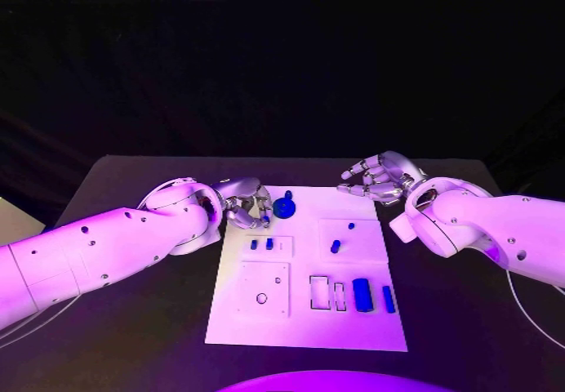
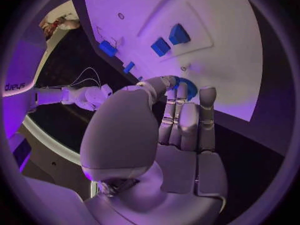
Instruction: Assemble the parts on the task board
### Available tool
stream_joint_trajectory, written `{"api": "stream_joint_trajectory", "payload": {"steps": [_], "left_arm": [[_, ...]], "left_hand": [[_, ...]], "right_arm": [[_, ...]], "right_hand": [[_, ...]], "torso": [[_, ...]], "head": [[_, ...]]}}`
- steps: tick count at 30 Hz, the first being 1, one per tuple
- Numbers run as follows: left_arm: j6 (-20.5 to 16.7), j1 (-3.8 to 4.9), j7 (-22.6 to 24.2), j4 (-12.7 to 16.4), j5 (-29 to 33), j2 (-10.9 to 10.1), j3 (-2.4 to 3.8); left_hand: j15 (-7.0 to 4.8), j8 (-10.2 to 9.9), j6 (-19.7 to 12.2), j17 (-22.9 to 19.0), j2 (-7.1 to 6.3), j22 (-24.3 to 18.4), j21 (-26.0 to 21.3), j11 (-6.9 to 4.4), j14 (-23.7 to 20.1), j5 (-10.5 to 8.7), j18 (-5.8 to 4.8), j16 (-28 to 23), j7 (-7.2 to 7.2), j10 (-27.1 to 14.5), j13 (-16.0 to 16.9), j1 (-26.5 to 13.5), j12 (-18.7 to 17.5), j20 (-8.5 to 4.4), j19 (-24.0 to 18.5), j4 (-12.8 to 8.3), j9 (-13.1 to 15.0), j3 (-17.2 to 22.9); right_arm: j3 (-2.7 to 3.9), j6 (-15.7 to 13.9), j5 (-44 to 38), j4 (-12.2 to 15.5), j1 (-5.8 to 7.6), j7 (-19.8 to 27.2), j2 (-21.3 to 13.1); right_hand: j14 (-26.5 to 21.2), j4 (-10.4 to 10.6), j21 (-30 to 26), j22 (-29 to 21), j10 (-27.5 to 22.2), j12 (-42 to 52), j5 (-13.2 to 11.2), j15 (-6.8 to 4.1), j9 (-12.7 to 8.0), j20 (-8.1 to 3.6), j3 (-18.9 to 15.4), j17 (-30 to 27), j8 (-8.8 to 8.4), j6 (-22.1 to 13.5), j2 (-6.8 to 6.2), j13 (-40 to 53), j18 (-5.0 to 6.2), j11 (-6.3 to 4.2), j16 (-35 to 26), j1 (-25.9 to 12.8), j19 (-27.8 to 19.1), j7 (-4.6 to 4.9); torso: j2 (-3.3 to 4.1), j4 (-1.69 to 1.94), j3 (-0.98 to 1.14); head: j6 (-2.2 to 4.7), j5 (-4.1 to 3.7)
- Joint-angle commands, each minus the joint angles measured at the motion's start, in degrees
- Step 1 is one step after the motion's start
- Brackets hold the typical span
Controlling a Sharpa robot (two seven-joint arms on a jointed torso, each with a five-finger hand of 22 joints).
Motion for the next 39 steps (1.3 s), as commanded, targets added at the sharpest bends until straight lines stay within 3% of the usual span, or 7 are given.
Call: {"api": "stream_joint_trajectory", "payload": {"steps": [1,39], "left_arm": [[1.74,0.05,-0.41,-0.14,0.58,0.06,-0.01],[4.31,-0.25,-0.84,-2.58,0.01,1.73,-0.82]], "left_hand": [[0.0,-0.35,0.45,-0.07,-0.16,0.09,0.23,-0.18,0.57,0.16,-0.23,0.2,-0.07,0.64,0.02,-0.45,-0.16,-0.06,0.26,-0.42,0.07,-0.03],[-0.02,-0.48,0.64,-0.2,-0.2,0.02,0.2,-0.22,0.56,0.12,-0.21,0.18,-0.1,0.93,-0.01,-0.58,-0.39,-0.05,0.17,-0.57,0.13,-0.04]], "right_arm": [[0.0,0.5,-0.96,0.13,-0.03,0.22,-0.01],[0.0,0.53,-1.25,0.08,-0.04,0.06,0.12]], "right_hand": [[4.91,-0.18,-0.19,13.15,0.08,0.08,0.31,-0.43,-0.07,-0.24,-0.15,11.45,0.38,-0.03,0.31,0.06,0.58,-0.08,-0.32,0.13,4.33,-0.14],[4.91,-0.19,-0.21,13.14,0.17,0.02,0.33,-0.47,-0.08,-0.28,-0.15,11.45,0.46,0.03,0.33,-0.07,0.58,-0.12,-0.33,0.12,4.33,-0.18]], "torso": [[0.02,-0.04,-0.05],[0.06,-0.09,-0.01]], "head": [[-0.03,0.1],[-0.25,0.01]]}}
